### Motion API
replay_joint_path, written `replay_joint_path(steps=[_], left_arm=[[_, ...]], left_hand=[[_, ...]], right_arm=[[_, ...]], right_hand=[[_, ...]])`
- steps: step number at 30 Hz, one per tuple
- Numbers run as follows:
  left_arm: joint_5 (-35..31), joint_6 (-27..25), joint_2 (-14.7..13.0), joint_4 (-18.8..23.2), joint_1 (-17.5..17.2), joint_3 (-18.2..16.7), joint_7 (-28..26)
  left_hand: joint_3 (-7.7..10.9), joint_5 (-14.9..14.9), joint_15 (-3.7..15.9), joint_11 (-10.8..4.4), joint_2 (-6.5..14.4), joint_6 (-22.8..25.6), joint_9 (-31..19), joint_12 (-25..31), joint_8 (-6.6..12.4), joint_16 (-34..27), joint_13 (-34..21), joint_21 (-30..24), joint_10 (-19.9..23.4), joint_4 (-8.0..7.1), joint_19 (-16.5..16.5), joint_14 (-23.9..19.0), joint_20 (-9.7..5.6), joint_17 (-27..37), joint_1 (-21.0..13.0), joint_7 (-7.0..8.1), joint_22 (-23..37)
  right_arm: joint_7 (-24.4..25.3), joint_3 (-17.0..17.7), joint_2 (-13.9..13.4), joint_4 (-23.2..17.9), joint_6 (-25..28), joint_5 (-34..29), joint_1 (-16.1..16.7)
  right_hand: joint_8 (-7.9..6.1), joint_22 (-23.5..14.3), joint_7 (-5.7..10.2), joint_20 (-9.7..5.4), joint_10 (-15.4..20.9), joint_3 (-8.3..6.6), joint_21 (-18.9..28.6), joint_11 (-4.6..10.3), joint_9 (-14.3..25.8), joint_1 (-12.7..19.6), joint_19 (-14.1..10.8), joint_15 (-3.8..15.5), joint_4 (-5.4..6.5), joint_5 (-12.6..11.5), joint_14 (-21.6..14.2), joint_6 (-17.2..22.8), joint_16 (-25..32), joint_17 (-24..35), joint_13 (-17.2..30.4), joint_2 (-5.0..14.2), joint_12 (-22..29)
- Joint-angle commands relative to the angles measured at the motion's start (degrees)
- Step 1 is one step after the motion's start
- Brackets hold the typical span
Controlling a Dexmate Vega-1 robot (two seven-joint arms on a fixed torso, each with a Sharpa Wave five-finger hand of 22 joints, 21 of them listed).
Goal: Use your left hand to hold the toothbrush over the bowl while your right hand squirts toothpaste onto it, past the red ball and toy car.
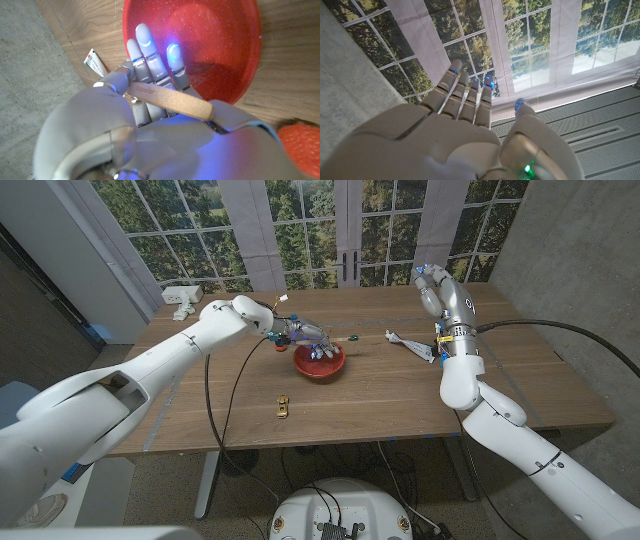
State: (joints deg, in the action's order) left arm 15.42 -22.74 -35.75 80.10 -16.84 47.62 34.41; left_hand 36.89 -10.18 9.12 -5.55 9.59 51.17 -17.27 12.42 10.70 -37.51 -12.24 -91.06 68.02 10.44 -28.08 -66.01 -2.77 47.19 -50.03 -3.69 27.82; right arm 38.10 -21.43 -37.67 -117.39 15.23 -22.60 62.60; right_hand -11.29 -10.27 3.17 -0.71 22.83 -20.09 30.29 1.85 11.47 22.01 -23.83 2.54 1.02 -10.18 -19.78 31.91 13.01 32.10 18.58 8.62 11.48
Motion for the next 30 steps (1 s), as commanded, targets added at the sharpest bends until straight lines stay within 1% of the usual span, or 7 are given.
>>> replay_joint_path(steps=[1, 7, 15, 18, 21, 25, 30], left_arm=[[-3.5, -1.0, 0.3, -0.3, 1.3, 2.5, -0.6], [-5.8, -2.9, 0.0, 1.4, 1.7, 3.6, -1.5], [-6.5, -2.4, -0.6, 2.4, 1.8, 3.8, -0.5], [-6.4, 0.5, -1.1, 2.8, 0.8, 3.0, -1.2], [-6.6, 2.9, -1.7, 3.7, -0.2, 2.3, -1.9], [-7.4, 3.3, -2.3, 5.0, -0.7, 2.0, -2.1], [-7.5, 3.1, -3.1, 6.7, -1.9, 1.1, -3.0]], left_hand=[[-0.77, 0.1, 3.14, -4.35, -0.3, 0.6, 0.1, -0.2, -0.01, -1.2, 0.0, 0.2, -4.7, -0.04, -0.5, -2.1, -6.17, 1.1, -1.0, -0.95, 0.8], [-2.13, 0.3, 3.50, -3.06, 0.7, -2.9, 0.9, -1.6, -0.70, 0.0, 0.1, 0.9, -9.1, -0.77, 0.8, 2.5, -5.46, -0.4, -2.2, -1.45, 1.1], [1.18, 0.3, 2.77, -1.49, -1.3, -7.0, 3.1, -0.9, -0.09, 12.9, -0.2, 4.2, -14.3, -1.66, 6.7, 10.6, -2.19, -14.0, 1.7, -1.96, -2.6], [2.04, 0.4, 2.35, -0.34, -2.0, -9.9, 3.6, -1.2, -0.52, 15.0, -0.4, 8.1, -17.4, -1.26, 11.4, 13.2, -0.32, -15.9, 3.0, -1.98, -5.8], [1.68, 0.5, 1.29, 0.04, -2.3, -12.8, 4.1, -1.2, -0.37, 17.4, -0.7, 11.6, -21.6, -0.80, 15.8, 19.5, 1.14, -16.6, 3.5, -1.53, -9.6], [0.32, 0.6, 0.85, -0.02, -3.8, -15.4, 4.4, -1.4, -0.42, 18.7, -0.8, 13.2, -25.5, -0.44, 17.6, 23.6, 1.28, -16.6, 3.8, -0.90, -11.9], [-1.28, 0.5, -0.99, 1.54, -3.6, -19.8, 4.8, -1.5, -0.21, 20.6, -1.0, 15.2, -32.4, -0.44, 20.4, 30.4, 2.47, -16.4, 3.1, -0.30, -15.2]], right_arm=[[-0.8, -0.1, -0.9, 0.4, -1.1, -0.2, -0.3], [-1.4, 0.1, -2.2, 0.5, -3.1, -0.6, -0.3], [-3.9, 0.7, -5.4, 2.3, -10.8, 0.4, -0.6], [-4.7, 0.9, -6.0, 2.7, -12.2, 0.6, -0.6], [-5.3, 1.0, -6.1, 2.5, -12.5, 0.2, -0.5], [-5.6, 1.4, -6.0, 2.2, -12.7, 0.0, -0.2], [-5.6, 1.8, -5.9, 1.7, -12.9, -0.5, 0.5]], right_hand=[[-0.20, -0.2, -0.31, 0.03, 0.7, -0.08, 0.3, 0.00, 0.1, -0.8, -1.5, 3.84, -0.39, 0.0, -0.9, 0.3, 0.5, 0.1, 0.0, 0.21, 0.2], [-0.30, -0.4, -0.31, -0.59, 1.0, -0.01, 0.8, 0.05, 0.1, -1.2, -2.7, 3.89, -0.43, 0.0, -2.1, 0.5, 1.1, 0.0, -0.2, 0.34, 0.3], [-0.65, -0.7, -0.14, -1.29, 2.3, -0.05, 1.7, 0.44, 0.1, -1.5, -4.6, 4.77, -0.69, -0.1, -5.0, 1.3, 2.8, 0.4, -0.7, 0.64, 0.7], [-0.70, -0.8, -0.19, -1.34, 2.6, -0.05, 1.7, 0.57, 0.1, -1.6, -4.5, 4.80, -0.71, -0.1, -5.2, 1.4, 3.0, 0.5, -0.7, 0.67, 0.9], [-0.73, -0.8, -0.24, -1.38, 2.7, -0.04, 1.7, 0.61, 0.1, -1.6, -4.5, 4.77, -0.73, -0.1, -5.7, 1.6, 3.3, 0.6, -0.8, 0.71, 0.9], [-0.76, -0.8, -0.26, -1.45, 3.1, -0.03, 1.7, 0.68, 0.1, -1.8, -4.4, 4.76, -0.73, -0.1, -5.8, 1.6, 3.4, 0.7, -0.8, 0.71, 1.0], [-0.86, -0.9, -0.33, -1.42, 3.5, -0.01, 1.7, 0.77, 0.1, -1.9, -4.2, 4.80, -0.71, -0.1, -6.0, 1.9, 3.6, 0.8, -0.9, 0.74, 1.1]])
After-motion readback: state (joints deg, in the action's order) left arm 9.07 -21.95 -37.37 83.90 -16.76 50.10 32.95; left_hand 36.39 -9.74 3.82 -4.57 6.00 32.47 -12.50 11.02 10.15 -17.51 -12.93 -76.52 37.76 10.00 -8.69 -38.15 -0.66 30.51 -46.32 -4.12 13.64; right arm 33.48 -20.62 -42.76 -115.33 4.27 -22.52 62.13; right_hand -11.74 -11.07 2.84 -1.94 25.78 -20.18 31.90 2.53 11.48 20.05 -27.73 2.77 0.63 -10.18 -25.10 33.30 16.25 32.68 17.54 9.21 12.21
